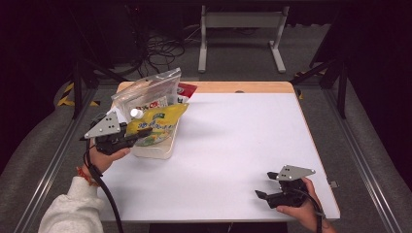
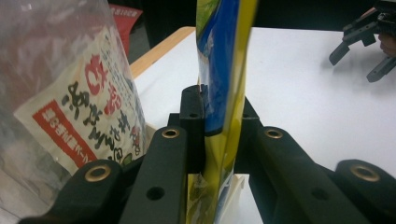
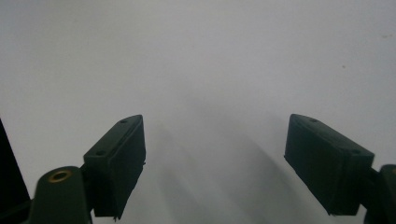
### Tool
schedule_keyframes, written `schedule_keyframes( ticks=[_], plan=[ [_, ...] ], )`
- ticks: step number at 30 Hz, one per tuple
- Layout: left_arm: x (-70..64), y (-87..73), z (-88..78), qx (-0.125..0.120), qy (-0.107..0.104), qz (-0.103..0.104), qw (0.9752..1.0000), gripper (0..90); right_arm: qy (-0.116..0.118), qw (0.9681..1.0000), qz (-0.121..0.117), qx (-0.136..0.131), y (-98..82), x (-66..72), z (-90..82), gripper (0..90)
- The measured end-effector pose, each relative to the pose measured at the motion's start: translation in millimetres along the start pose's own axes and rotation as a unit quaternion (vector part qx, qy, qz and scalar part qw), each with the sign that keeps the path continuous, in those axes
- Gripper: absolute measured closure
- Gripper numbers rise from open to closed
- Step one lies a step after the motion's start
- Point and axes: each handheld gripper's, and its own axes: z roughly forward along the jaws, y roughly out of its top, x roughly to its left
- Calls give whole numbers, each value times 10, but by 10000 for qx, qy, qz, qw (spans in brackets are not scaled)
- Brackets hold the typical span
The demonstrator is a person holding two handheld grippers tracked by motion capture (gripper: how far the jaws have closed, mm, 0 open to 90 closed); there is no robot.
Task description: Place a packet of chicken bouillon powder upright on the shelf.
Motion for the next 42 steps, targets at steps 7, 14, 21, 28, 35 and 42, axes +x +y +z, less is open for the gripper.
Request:
schedule_keyframes(
  ticks=[7,14,21,28,35,42],
  plan=[
    [87,-143,78,259,-41,-148,9995,804,12,10000,21,1,1,-4,6,202],
    [112,-247,148,137,-57,-314,9994,805,9,10000,-8,17,9,9,13,202],
    [123,-334,204,166,-65,-415,9990,805,-6,10000,-19,16,10,13,10,200],
    [140,-421,187,1,-70,-562,9984,804,-2,10000,-53,25,15,26,13,200],
    [127,-466,176,-8,-36,-555,9985,799,10,10000,-68,16,18,30,3,199],
    [107,-549,152,-41,122,-677,9976,758,31,9999,-137,49,22,47,9,197]
  ],
)
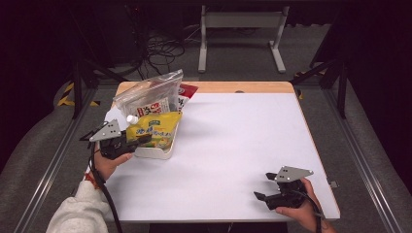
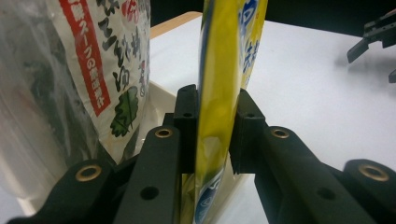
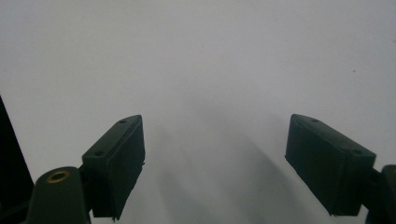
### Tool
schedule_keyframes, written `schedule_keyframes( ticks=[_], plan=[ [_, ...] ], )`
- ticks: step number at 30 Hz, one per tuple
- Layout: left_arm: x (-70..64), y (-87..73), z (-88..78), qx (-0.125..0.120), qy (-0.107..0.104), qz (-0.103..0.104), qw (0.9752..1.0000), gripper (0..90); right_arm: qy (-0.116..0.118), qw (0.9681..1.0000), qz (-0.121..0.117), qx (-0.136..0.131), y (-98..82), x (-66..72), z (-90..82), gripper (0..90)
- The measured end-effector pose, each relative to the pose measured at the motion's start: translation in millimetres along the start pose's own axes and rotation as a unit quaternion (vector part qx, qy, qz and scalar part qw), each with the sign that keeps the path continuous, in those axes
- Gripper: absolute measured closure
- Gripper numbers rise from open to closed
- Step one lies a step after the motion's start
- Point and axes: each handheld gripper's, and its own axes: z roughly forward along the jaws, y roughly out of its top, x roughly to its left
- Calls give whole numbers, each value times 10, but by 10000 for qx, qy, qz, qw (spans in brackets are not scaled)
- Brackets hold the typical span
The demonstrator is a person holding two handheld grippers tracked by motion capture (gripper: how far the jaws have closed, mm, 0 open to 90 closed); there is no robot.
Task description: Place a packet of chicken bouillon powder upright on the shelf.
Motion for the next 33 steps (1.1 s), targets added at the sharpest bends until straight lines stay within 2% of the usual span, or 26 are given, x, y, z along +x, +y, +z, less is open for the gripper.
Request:
schedule_keyframes(
  ticks=[3,5,9,14,21,23,25,26,33],
  plan=[
    [-29,-7,-1,50,190,-55,9998,715,-6,10000,-6,-8,1,2,-6,197],
    [-31,-17,-10,38,212,-54,9998,709,4,10000,2,-19,1,0,-7,197],
    [-44,-51,-58,-11,319,-223,9992,668,8,10000,-3,-35,1,-1,-19,197],
    [-95,-54,-96,84,437,-138,9989,682,40,10000,-16,-60,8,0,-29,200],
    [-87,-57,-83,154,435,-147,9988,729,10,9999,-87,-85,19,22,-47,199],
    [-86,-92,-18,378,461,-125,9981,741,1,9999,-92,-80,21,22,-44,199],
    [-67,-117,-24,311,451,-277,9981,741,5,9999,-102,-66,21,21,-41,199],
    [-51,-122,-28,308,445,-236,9983,742,-3,9999,-110,-61,21,22,-41,199],
    [-22,-172,-31,268,416,-377,9981,742,-60,9999,-117,-68,24,23,-50,199]
  ],
)
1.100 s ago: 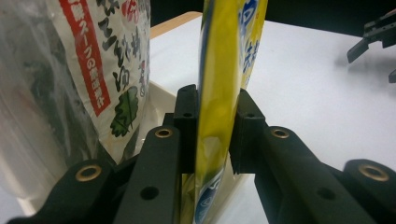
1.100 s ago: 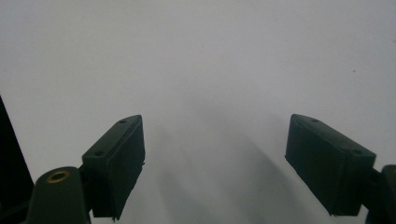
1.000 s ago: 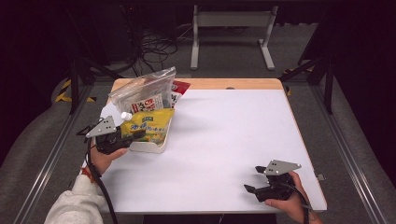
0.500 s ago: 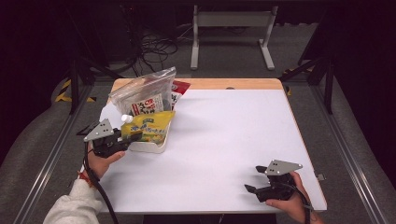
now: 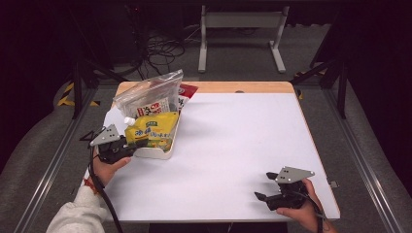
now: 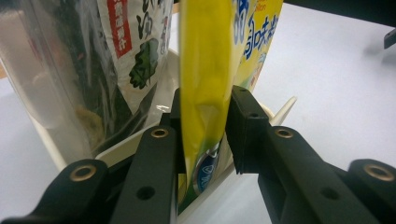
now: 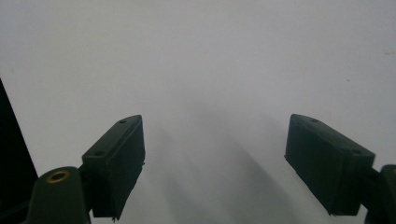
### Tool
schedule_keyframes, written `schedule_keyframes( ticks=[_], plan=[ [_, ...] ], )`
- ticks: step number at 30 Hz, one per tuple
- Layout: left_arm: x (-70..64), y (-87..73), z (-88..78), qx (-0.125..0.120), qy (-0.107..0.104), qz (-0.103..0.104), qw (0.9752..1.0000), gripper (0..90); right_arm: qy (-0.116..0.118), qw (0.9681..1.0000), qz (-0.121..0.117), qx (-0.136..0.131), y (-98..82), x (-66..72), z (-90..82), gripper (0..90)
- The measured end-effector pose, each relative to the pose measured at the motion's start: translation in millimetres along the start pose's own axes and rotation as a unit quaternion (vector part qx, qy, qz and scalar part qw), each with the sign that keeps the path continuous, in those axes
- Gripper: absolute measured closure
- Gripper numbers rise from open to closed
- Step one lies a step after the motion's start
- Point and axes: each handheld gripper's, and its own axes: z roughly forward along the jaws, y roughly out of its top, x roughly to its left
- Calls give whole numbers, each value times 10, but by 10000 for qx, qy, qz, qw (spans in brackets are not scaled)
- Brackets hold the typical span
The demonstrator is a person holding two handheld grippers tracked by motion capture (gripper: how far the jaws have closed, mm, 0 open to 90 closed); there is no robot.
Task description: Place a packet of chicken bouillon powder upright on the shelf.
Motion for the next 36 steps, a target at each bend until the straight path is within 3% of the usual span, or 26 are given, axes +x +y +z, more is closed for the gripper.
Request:
schedule_keyframes(
  ticks=[5,9,10,14,19,27,31,36],
  plan=[
    [2,-3,-1,17,17,13,10000,742,-37,10000,21,-51,7,-9,-19,199],
    [-7,-3,-1,6,40,-47,10000,736,-50,10000,11,-49,6,-11,-23,199],
    [-11,-8,-6,-27,57,-149,9999,730,-62,10000,7,-50,7,-10,-28,199],
    [-48,18,-29,-28,197,-75,9998,702,-86,9999,3,-63,10,-17,-42,199],
    [-54,21,-72,-115,214,-66,9997,685,-176,9998,38,-114,17,-31,-64,200],
    [-129,47,-187,-269,465,-108,9985,630,-285,9993,73,-231,55,-73,-93,200],
    [-150,46,-250,-364,654,-219,9970,566,-319,9991,32,-269,85,-87,-90,200],
    [-218,51,-353,-456,880,-218,9948,489,-371,9988,57,-327,116,-118,-89,200]
  ],
)
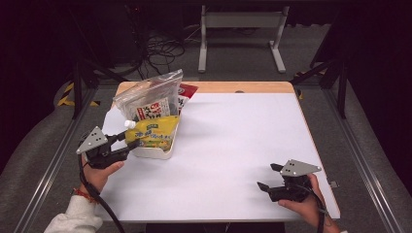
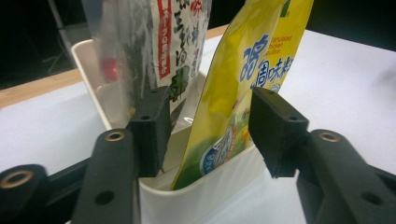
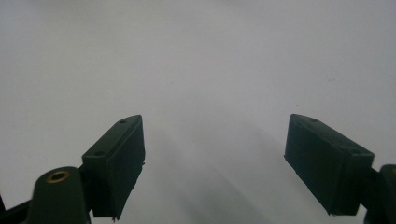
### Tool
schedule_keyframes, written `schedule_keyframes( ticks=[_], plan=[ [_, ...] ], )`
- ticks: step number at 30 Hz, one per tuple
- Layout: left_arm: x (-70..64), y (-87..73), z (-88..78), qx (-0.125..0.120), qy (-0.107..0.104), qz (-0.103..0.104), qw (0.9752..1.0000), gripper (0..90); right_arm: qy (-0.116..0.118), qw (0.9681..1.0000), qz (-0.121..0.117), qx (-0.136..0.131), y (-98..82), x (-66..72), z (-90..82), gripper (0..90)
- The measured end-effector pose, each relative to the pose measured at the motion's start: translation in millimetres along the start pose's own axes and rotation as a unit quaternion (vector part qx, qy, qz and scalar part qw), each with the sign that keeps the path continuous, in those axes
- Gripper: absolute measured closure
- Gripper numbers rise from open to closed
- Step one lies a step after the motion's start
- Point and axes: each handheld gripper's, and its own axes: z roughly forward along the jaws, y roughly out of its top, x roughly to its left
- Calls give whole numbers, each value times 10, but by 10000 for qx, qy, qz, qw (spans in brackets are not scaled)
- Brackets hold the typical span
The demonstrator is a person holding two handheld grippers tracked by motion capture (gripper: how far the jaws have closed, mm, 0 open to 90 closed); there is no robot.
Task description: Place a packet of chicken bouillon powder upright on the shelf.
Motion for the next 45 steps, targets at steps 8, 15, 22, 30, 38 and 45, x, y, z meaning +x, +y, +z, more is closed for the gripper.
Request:
schedule_keyframes(
  ticks=[8,15,22,30,38,45],
  plan=[
    [-143,-11,-114,-62,392,100,9992,323,-27,10000,-38,-37,25,-20,-7,200],
    [-252,-82,-246,-273,588,-62,9979,229,-45,9999,-72,-110,31,-19,-31,193],
    [-399,-136,-267,-187,443,24,9988,209,-142,9997,-64,-193,37,-25,-59,179],
    [-588,-182,-173,-27,321,123,9994,157,-140,9995,-33,-280,45,-21,-88,170],
    [-768,-244,-21,252,26,203,9995,128,-260,9993,0,-286,8,-33,-134,150],
    [-941,-301,189,742,-294,513,9955,113,-362,9989,68,-285,-29,-44,-185,139]
  ],
)
